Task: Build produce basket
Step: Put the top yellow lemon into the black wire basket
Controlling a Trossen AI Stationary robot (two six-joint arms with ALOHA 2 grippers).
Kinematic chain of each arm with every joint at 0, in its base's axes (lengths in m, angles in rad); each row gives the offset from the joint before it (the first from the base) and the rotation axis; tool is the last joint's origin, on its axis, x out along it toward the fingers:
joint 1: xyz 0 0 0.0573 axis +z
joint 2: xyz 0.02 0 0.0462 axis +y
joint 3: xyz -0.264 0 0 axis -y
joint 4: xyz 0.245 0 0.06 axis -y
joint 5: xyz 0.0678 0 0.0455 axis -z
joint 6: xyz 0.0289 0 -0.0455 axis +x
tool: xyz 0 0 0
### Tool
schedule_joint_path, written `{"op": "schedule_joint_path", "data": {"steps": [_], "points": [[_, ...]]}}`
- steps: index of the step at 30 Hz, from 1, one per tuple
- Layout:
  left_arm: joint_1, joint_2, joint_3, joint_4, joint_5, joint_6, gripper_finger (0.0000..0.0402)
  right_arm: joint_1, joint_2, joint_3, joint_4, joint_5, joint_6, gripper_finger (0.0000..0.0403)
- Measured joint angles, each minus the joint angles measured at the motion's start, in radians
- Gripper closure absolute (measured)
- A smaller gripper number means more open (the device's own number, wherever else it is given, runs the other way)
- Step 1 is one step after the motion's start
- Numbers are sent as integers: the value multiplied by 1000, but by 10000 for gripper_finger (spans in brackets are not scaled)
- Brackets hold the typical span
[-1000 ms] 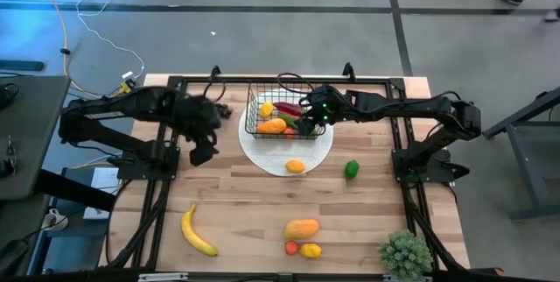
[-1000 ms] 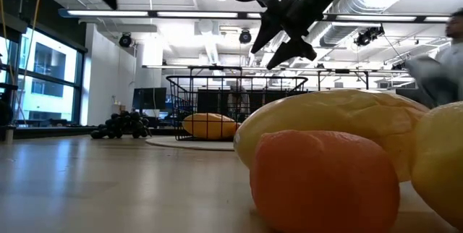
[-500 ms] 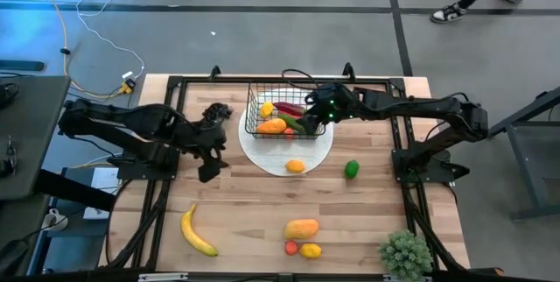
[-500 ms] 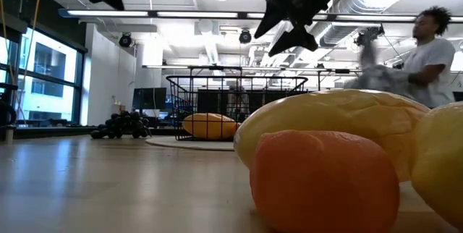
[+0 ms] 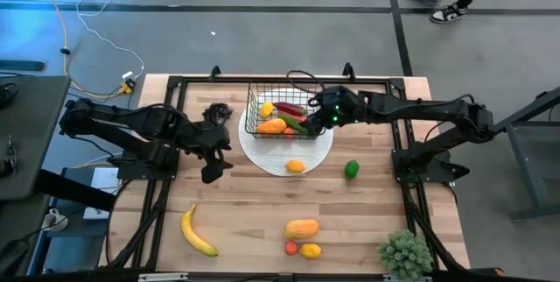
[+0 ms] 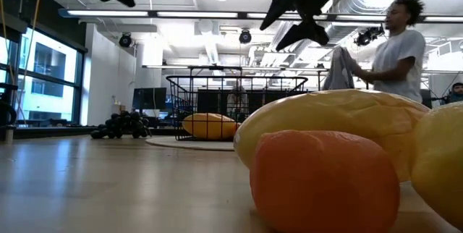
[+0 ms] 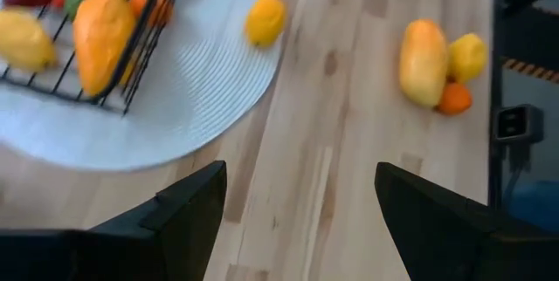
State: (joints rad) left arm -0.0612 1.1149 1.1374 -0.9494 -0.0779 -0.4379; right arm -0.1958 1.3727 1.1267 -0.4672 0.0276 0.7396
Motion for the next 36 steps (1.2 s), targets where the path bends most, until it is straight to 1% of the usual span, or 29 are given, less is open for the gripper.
{"op": "schedule_joint_path", "data": {"steps": [9,12,16,24,27,33,36], "points": [[0,0,0,186,135,135,119,97,0,0,-100,153,144,144],[0,0,0,258,157,193,114,127,-2,0,-99,205,182,144],[0,0,0,360,177,305,98,161,-18,0,-104,263,217,144],[0,13,2,571,171,432,62,194,-90,0,-154,345,252,144],[2,28,0,609,161,472,56,196,-122,0,-161,355,250,144],[2,78,1,670,155,419,55,196,-191,0,-206,419,229,144],[3,118,1,678,137,441,55,196,-227,0,-212,448,224,144]]}}
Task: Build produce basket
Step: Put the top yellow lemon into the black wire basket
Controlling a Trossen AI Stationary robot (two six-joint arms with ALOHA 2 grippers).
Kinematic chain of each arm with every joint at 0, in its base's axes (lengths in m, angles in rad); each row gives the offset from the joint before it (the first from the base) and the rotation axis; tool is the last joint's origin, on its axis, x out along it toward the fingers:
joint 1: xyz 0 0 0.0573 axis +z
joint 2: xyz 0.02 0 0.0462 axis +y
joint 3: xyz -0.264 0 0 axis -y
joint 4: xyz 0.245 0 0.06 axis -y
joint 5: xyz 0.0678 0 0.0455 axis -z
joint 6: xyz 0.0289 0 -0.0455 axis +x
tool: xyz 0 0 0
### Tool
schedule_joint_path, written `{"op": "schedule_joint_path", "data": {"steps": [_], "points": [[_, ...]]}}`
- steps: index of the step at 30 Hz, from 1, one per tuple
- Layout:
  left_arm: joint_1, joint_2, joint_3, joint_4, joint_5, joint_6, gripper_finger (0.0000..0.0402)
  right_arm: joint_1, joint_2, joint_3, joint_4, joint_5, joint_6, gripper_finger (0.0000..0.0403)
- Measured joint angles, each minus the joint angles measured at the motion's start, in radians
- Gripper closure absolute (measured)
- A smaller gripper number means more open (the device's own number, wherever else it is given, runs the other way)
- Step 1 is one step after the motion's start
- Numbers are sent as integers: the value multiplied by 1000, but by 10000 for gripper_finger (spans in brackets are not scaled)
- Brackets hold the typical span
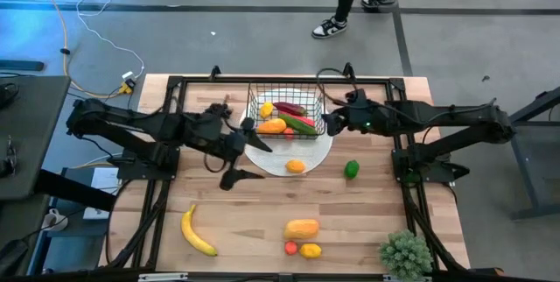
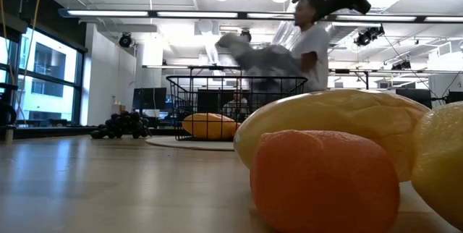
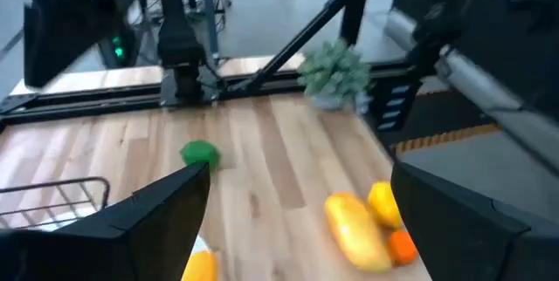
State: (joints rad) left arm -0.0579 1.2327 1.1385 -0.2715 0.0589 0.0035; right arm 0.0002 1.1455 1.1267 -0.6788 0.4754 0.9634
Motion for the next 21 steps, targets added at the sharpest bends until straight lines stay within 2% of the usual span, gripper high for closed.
{"op": "schedule_joint_path", "data": {"steps": [4,21], "points": [[28,74,-1,3,-50,34,55,0,-42,0,-2,27,-3,144],[145,389,0,125,-43,55,55,-70,-49,0,-62,9,-29,144]]}}
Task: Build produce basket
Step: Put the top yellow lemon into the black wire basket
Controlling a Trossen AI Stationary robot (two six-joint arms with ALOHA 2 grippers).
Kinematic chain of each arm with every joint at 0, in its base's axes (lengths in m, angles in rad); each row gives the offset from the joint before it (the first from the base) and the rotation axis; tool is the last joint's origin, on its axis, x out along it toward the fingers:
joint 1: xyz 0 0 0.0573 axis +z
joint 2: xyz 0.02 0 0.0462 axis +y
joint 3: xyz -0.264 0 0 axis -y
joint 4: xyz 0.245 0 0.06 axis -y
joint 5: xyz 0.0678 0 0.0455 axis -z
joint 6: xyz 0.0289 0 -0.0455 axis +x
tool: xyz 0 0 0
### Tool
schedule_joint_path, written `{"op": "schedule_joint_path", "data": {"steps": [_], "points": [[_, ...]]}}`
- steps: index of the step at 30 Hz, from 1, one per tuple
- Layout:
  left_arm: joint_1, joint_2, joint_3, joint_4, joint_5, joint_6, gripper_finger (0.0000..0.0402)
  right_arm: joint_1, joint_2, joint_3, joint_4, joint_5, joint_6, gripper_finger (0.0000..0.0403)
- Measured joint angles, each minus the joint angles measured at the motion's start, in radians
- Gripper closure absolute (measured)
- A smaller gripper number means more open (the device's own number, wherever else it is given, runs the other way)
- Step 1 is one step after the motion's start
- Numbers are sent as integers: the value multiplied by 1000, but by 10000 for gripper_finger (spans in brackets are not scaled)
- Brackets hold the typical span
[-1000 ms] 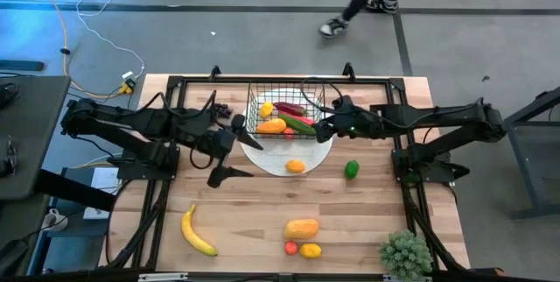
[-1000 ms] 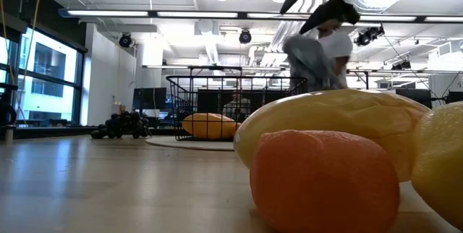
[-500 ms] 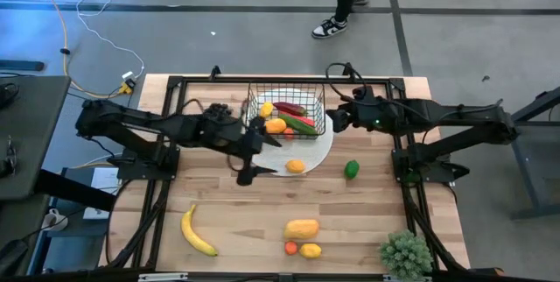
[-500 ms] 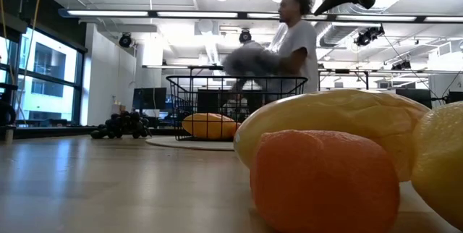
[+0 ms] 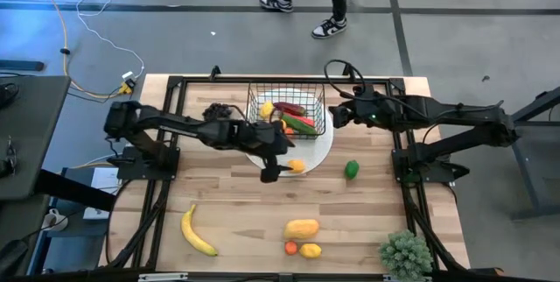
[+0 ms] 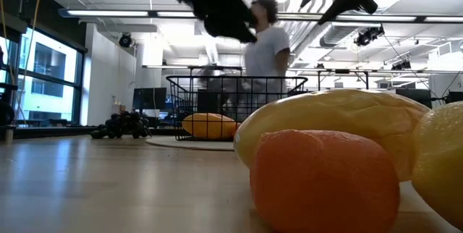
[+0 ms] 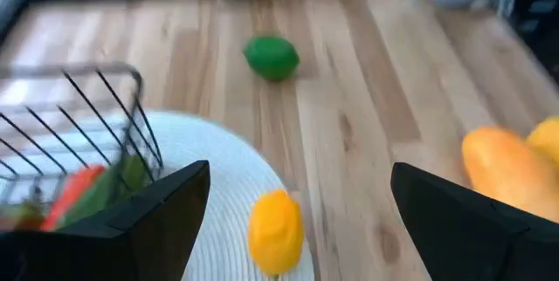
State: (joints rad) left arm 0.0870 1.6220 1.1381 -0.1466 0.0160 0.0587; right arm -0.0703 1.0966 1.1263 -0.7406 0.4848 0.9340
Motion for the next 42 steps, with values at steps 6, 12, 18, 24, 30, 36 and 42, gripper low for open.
{"op": "schedule_joint_path", "data": {"steps": [6,12,18,24,30,36,42], "points": [[5,88,0,19,1,32,55,-17,4,0,-5,-26,0,144],[4,176,0,69,0,32,55,-17,4,0,-13,-26,4,144],[4,248,1,121,1,25,55,-17,4,0,-29,-28,8,144],[4,299,0,132,6,22,55,-17,4,0,-35,-29,8,144],[2,320,0,132,-49,-3,55,-17,4,0,-35,-29,8,144],[2,329,0,129,-89,-2,58,-17,4,0,-37,-30,8,144],[2,343,0,132,-92,-3,75,-17,4,0,-38,-49,8,144]]}}
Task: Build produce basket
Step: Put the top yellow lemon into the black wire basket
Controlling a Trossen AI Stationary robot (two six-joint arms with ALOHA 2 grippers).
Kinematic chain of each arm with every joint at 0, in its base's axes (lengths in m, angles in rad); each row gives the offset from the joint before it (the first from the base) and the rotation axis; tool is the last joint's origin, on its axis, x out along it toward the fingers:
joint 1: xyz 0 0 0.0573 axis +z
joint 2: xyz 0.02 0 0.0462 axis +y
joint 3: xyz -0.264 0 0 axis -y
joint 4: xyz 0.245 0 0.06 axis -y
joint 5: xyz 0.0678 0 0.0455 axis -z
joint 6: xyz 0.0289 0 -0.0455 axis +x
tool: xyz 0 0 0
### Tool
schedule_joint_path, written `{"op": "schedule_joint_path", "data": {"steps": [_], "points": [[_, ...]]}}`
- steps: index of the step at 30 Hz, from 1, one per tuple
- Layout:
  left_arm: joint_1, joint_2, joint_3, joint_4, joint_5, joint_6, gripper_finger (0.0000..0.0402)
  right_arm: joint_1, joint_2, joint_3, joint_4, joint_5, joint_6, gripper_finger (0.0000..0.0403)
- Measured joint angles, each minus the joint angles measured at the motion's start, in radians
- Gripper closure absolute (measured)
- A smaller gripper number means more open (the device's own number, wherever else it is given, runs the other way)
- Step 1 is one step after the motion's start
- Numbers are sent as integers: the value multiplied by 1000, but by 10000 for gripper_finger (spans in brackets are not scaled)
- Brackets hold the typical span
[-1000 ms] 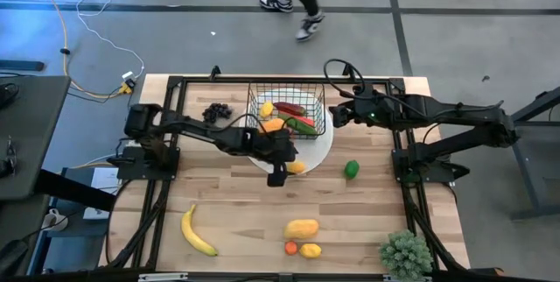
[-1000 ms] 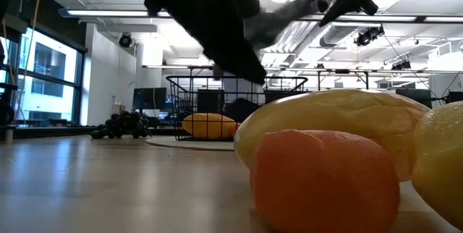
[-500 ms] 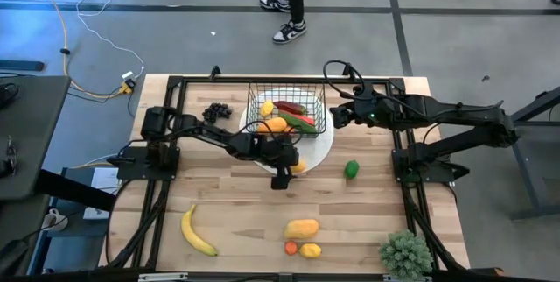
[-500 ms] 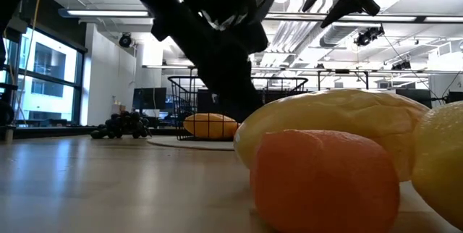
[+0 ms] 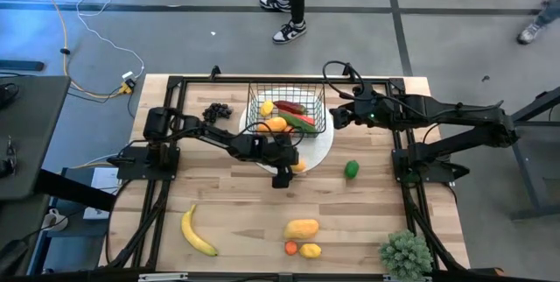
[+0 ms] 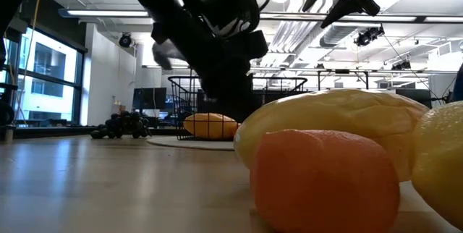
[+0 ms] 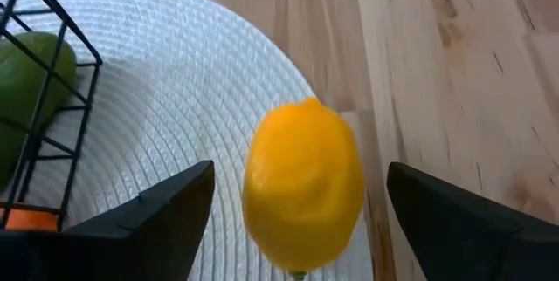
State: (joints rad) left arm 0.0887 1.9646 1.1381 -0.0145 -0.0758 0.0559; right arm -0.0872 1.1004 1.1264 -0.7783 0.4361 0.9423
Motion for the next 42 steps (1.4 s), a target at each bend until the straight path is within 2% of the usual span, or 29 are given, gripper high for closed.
{"op": "schedule_joint_path", "data": {"steps": [6,11,23,29,37,42], "points": [[-5,23,2,7,-15,0,92,0,0,0,-5,-1,0,144],[-15,31,1,-4,-18,-18,123,0,0,0,-5,-1,0,144],[-31,34,0,-11,-12,-72,253,0,0,0,-7,-2,-4,144],[-30,10,-1,-28,43,-132,260,0,0,0,-8,-2,-8,144],[-19,-116,0,-23,37,-154,259,-12,0,0,-12,1,-70,144],[1,-226,0,-56,-39,-155,259,-20,0,0,-12,-9,-100,144]]}}
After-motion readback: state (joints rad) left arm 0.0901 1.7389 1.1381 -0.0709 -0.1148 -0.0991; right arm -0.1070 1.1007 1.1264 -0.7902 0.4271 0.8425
